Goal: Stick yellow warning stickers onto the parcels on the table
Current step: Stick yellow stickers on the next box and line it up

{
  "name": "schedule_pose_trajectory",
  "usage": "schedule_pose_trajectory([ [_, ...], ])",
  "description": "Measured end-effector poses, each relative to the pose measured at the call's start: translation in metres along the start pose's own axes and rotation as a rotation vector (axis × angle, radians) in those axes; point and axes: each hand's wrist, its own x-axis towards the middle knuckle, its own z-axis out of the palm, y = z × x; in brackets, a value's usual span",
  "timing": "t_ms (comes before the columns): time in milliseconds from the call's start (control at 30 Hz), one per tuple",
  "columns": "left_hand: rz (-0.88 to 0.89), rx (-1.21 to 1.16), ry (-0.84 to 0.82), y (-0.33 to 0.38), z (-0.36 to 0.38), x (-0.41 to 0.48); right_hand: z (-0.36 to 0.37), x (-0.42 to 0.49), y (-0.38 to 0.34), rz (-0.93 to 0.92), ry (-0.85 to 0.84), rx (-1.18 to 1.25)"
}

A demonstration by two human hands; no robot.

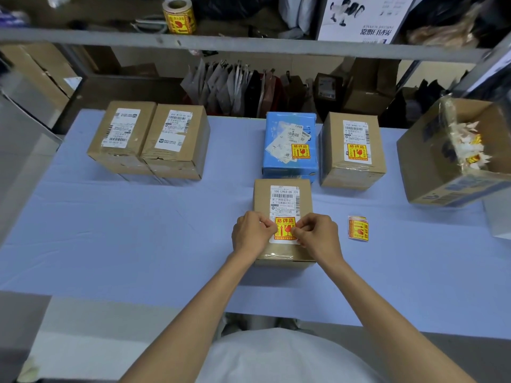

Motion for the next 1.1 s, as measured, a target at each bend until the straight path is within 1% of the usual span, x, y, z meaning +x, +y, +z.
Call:
schedule_pose_trajectory([
  [167, 0.015, 0.037, 0.0, 0.004, -0.002, -0.003, 0.004, 0.002, -0.001, -0.034, 0.035, -0.139],
  [233, 0.021, 0.038, -0.001, 0.004, -0.003, -0.003, 0.007, 0.002, -0.004, -0.039, 0.043, -0.247],
  [333, 0.039, 0.017, 0.025, 0.0, -0.006, -0.002, 0.005, 0.001, -0.011, -0.063, 0.068, -0.481],
  [400, 0.112, -0.045, 0.029, -0.004, -0.009, 0.001, 0.0, 0.003, -0.013, -0.121, 0.098, -0.546],
  [433, 0.157, -0.076, 0.01, -0.006, -0.01, 0.001, -0.002, 0.005, -0.011, -0.173, 0.094, -0.522],
  [500, 0.226, -0.107, -0.059, -0.008, -0.011, 0.0, -0.002, 0.005, -0.005, -0.297, 0.028, -0.435],
  [567, 0.26, -0.092, -0.095, -0.01, -0.011, -0.002, 0.001, 0.003, 0.004, -0.376, -0.028, -0.389],
  [633, 0.248, -0.103, -0.091, -0.016, -0.01, -0.002, 0.001, 0.002, 0.013, -0.415, -0.01, -0.392],
  [700, 0.219, -0.112, -0.083, -0.021, -0.01, 0.001, 0.0, 0.002, 0.022, -0.463, 0.047, -0.397],
  [867, 0.146, -0.164, -0.022, -0.025, -0.011, 0.005, -0.007, -0.001, 0.032, -0.396, 0.177, -0.363],
  [967, 0.173, -0.159, 0.002, -0.026, -0.011, 0.005, -0.004, -0.003, 0.031, -0.453, 0.124, -0.361],
  [1033, 0.223, -0.1, -0.02, -0.026, -0.009, 0.004, 0.001, -0.002, 0.027, -0.488, 0.071, -0.367],
  [1100, 0.262, -0.082, -0.058, -0.025, -0.007, 0.004, 0.005, -0.002, 0.024, -0.47, 0.054, -0.353],
])
